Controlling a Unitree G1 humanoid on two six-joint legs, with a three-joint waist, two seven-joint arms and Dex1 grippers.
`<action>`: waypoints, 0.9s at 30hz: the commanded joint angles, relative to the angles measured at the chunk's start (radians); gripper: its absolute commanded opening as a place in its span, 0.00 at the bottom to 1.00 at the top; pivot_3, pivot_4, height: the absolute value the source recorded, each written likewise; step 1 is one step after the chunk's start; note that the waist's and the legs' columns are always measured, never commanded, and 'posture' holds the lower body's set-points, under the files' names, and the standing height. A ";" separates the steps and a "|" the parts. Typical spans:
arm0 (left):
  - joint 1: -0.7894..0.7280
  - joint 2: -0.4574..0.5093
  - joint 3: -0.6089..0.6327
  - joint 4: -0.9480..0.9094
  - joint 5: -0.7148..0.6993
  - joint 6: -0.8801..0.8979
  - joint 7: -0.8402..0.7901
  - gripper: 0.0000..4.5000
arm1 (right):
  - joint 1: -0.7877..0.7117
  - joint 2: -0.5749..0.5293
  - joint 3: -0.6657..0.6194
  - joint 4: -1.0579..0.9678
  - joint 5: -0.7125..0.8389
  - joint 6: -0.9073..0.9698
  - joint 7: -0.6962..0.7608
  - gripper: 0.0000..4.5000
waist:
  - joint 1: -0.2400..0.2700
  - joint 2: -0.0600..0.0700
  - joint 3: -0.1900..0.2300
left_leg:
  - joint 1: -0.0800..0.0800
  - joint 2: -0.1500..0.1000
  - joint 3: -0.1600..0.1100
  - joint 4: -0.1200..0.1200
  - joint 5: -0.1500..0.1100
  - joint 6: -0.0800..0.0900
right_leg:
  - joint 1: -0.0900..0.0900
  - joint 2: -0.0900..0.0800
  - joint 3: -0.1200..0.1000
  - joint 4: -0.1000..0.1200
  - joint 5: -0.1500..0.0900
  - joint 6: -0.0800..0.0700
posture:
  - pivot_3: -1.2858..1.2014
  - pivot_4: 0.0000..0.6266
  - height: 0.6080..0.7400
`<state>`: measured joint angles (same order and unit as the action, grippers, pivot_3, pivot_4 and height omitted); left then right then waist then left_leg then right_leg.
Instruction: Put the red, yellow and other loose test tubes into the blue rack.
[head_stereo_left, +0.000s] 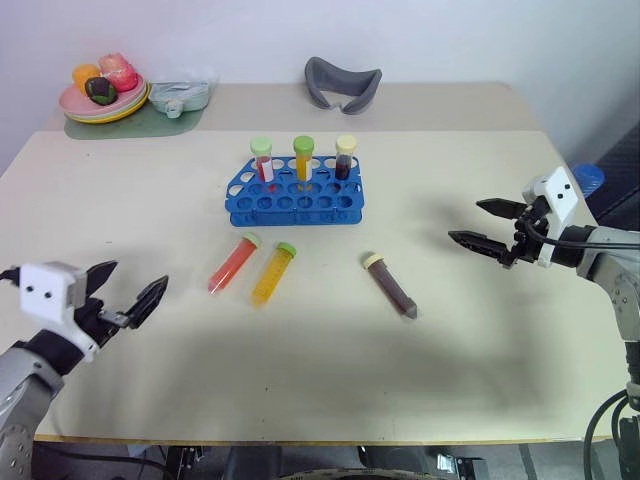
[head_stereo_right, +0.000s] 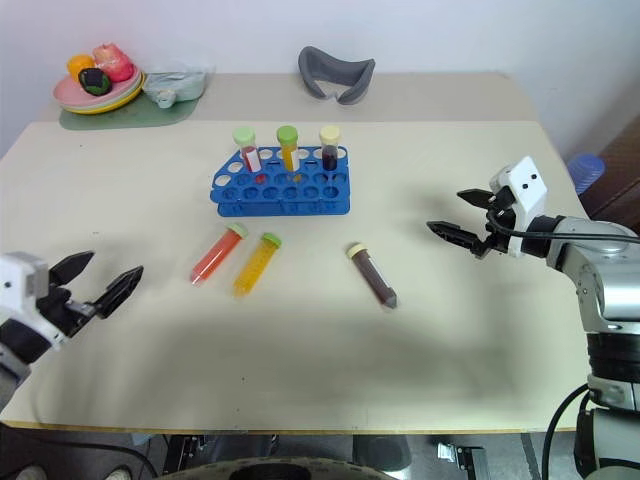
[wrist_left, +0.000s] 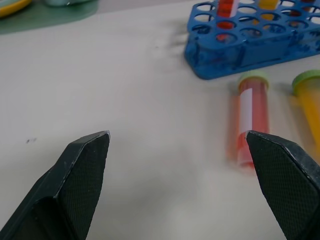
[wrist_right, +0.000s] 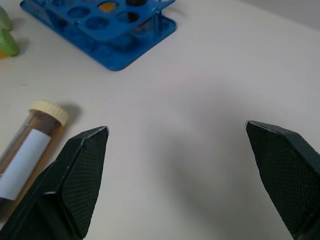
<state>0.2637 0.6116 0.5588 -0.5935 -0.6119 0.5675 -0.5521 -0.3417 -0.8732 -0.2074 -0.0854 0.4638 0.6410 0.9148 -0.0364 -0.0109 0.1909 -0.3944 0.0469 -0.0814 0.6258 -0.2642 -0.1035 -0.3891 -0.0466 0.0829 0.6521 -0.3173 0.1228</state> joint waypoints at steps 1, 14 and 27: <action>-0.070 0.037 -0.130 -0.072 -0.016 0.012 -0.035 0.99 | 0.018 -0.023 -0.029 -0.200 0.049 0.140 -0.076 1.00 | -0.001 0.000 0.000 | 0.000 0.000 0.000 0.001 0.000 0.000 | 0.000 0.000 0.000 0.000 0.000 0.000 | 0.52 0.24 1.00; -0.285 0.089 -0.511 0.081 0.108 -0.121 -0.268 0.99 | -0.246 0.168 0.042 -0.477 0.303 0.973 -0.679 1.00 | -0.002 0.001 0.000 | -0.001 0.000 -0.001 0.002 -0.001 0.002 | -0.001 0.001 0.000 0.003 0.001 -0.001 | 0.52 0.24 1.00; -0.285 0.065 -0.554 0.129 0.182 -0.209 -0.293 0.99 | -0.429 0.191 0.299 -0.162 1.017 0.973 -1.434 1.00 | -0.011 0.001 0.000 | -0.013 0.000 -0.001 0.007 0.000 0.003 | -0.015 0.001 0.000 0.010 0.001 -0.001 | 0.52 0.24 1.00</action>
<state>-0.0264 0.6799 0.0061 -0.4361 -0.4363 0.3782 -0.8482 -0.7417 -0.6845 0.0761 -0.2696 1.3916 1.6078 -0.4461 -0.0470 -0.0104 0.1905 -0.4073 0.0474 -0.0823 0.6328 -0.2646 -0.1004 -0.4038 -0.0452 0.0828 0.6627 -0.3166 0.1219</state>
